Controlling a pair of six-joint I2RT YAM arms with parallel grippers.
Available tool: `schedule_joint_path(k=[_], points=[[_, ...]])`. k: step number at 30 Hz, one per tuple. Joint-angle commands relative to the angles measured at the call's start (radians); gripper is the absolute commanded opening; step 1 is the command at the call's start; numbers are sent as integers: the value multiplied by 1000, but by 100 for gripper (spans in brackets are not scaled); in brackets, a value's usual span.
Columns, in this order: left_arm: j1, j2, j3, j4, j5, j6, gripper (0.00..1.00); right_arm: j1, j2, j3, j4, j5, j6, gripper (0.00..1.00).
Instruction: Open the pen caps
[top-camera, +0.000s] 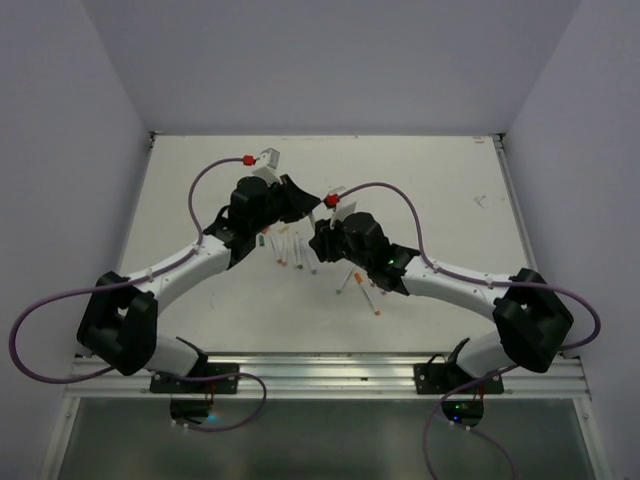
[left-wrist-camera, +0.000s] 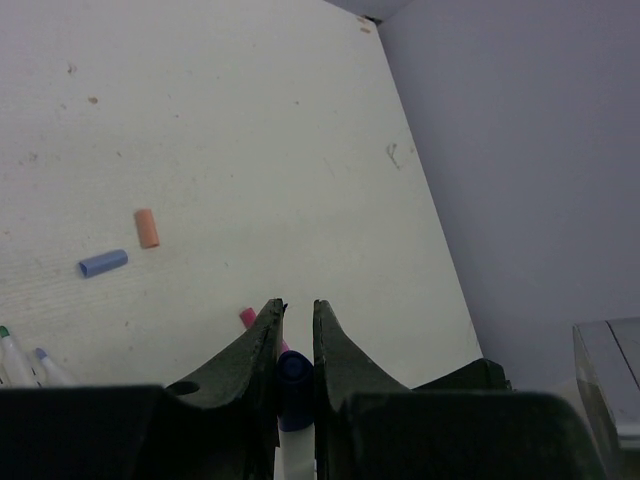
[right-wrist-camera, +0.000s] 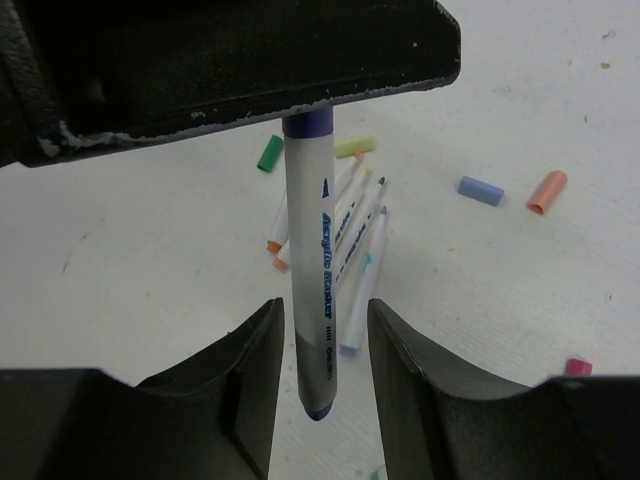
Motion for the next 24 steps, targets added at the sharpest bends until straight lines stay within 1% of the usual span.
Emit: schedule_joint_path(k=[1,14,17,18,22,23,24], points=[[-5,-41,-17,73,23,30,0,4,22,44,51,1,6,42],[-5,-51,-42,91,35,30,0,4,20,72,56,2,-4,39],[-4,-52,-39,93,35,27,0,4,23,73,54,-4,-4,34],[-5,-54,-39,93,35,27,0,6,26,75,54,-7,-3,32],[-5,-60,-34,96,37,27,0,6,34,64,50,-10,-4,16],[-4,-61,-34,97,37,22,0,4,34,61,50,-11,-4,6],[-4,-66,-34,102,37,20,0,4,35,50,50,-11,-4,2]])
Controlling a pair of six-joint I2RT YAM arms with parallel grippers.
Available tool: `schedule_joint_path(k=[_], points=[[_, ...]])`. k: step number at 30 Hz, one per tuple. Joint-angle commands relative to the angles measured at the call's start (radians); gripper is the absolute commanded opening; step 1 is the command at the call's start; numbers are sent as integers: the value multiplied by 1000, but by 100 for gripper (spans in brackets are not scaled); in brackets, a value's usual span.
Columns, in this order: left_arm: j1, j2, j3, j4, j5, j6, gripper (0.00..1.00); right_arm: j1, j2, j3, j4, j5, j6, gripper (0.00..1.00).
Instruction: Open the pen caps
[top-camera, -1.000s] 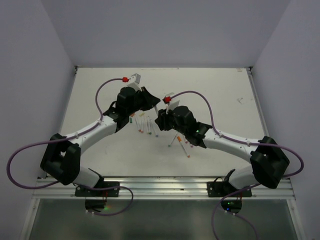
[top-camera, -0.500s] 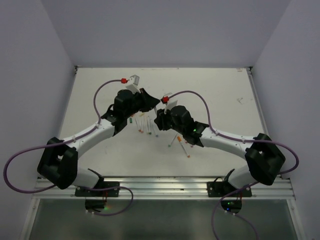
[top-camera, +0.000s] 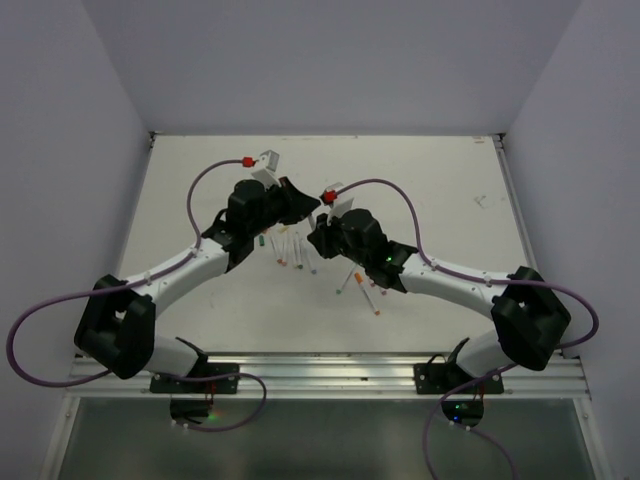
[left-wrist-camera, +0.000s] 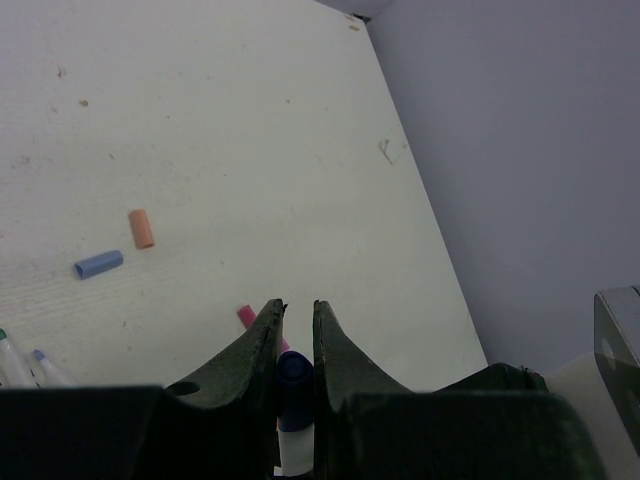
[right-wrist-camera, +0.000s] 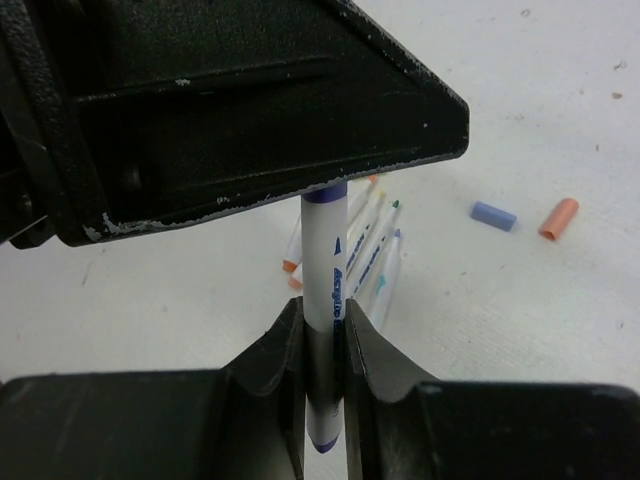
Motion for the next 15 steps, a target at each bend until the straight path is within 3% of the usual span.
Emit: schedule_joint_path(k=[1,15], points=[[-4,-45,5,68,0,3,0,2,9,9,35,-2,-3,0],[1,-117,140,146,-233,57,0,2,20,-103,33,-45,-29,0]])
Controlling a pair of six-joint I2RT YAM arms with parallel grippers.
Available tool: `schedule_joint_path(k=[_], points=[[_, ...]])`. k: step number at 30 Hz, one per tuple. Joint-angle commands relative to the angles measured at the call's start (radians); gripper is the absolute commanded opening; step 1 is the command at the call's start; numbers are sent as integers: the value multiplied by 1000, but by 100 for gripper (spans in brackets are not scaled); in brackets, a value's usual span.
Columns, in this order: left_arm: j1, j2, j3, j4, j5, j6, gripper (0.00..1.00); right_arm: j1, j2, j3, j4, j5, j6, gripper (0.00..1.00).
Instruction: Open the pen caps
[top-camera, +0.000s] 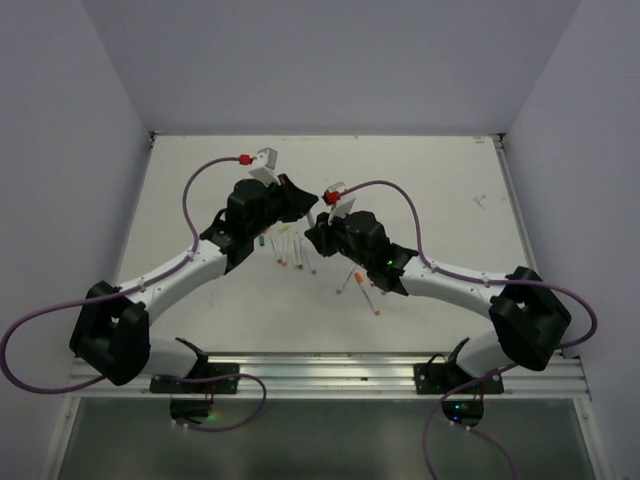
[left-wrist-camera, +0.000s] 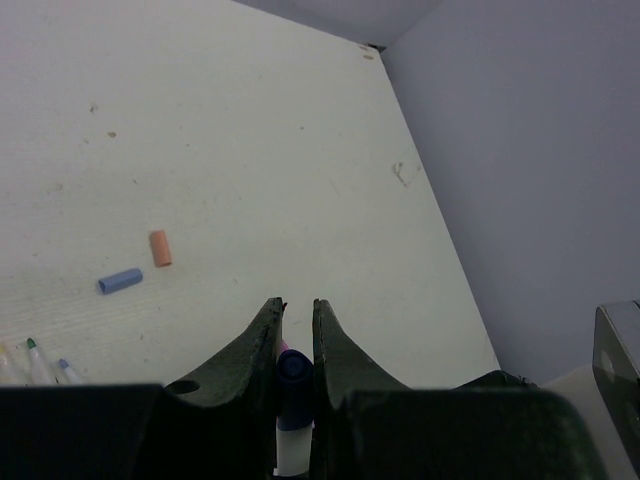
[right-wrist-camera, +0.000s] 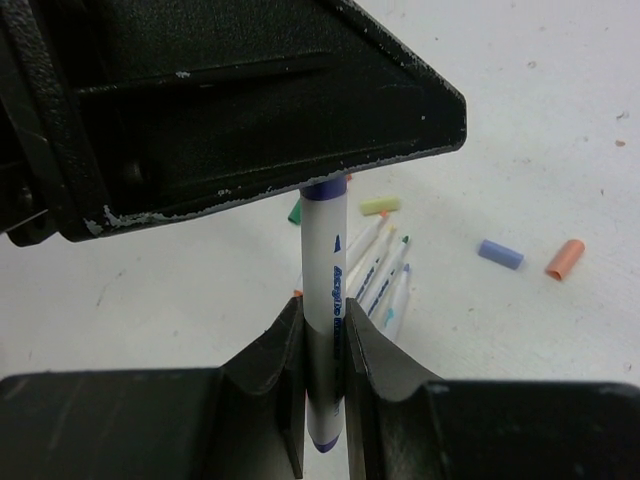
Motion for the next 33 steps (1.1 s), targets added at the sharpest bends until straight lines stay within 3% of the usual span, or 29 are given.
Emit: schedule_joint_path(k=[1,13,33], points=[[18,-78,144,175,-156,35,0,4,23,-69,-79,-36,-3,0],[101,-63,415,167,-164,95,0,5,56,-167,-10,-83,1,0],[152,-80,567,267,-345,182,0,7,65,-232,29,-117,-3,0]])
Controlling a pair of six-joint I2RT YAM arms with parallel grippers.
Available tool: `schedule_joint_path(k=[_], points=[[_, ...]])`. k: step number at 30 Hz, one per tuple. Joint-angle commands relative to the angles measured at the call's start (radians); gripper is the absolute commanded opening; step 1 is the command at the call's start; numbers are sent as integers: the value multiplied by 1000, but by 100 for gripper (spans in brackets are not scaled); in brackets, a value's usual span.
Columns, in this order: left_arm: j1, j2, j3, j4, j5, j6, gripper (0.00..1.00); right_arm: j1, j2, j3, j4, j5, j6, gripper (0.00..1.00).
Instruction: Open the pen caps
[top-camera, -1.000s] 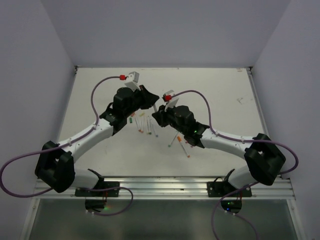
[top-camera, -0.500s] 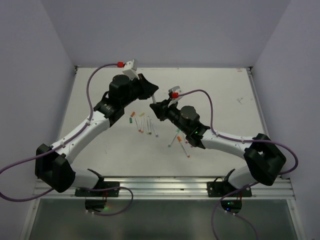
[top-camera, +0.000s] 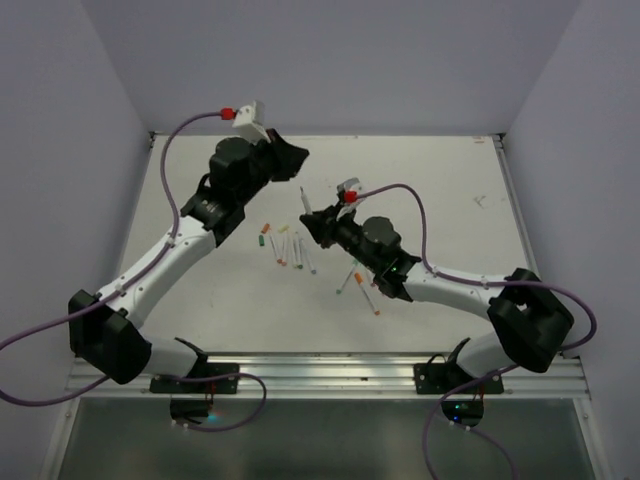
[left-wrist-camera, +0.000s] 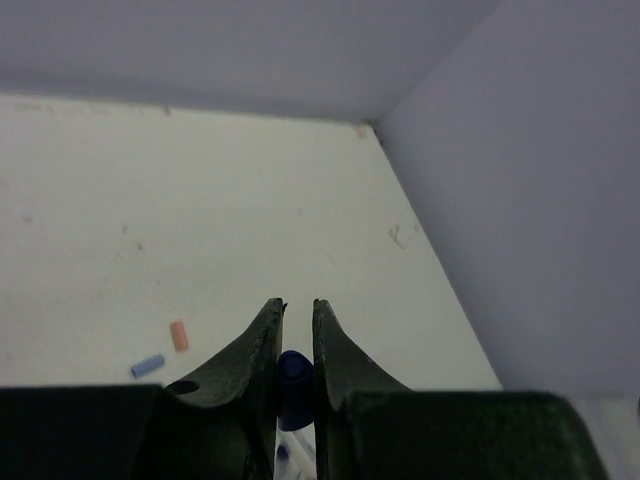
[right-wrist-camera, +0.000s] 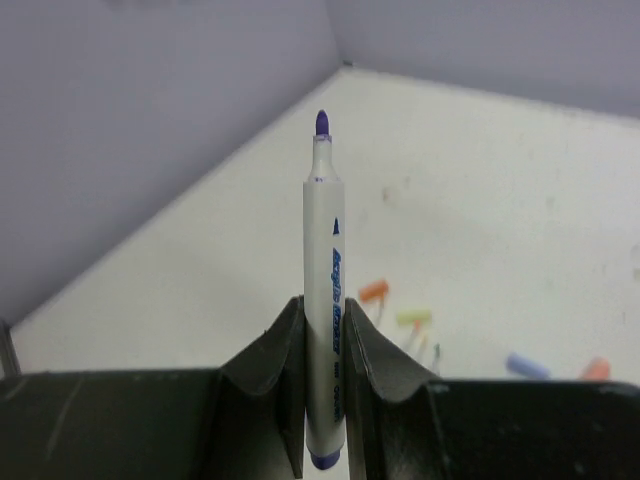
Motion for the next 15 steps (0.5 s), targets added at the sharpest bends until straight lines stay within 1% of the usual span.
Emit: schedule_joint_path(k=[1,6,9,12,15], points=[[125,-76,247,571,-347,51,0,24,66,-144,-426,-97,-6,0],[132,-31,357,575,-376,40,0,31,79,-143,-423,-103,-9,0],[134,-13,396,542,-367,42,0,33,59,-137,-418,-112,-6,0],[137,-40,371,496,-358,65,0,33,10,-89,-467,-106,-27,0],[145,-88,307,428,-348,86,0,31,-44,-43,-506,-94,-40,0]])
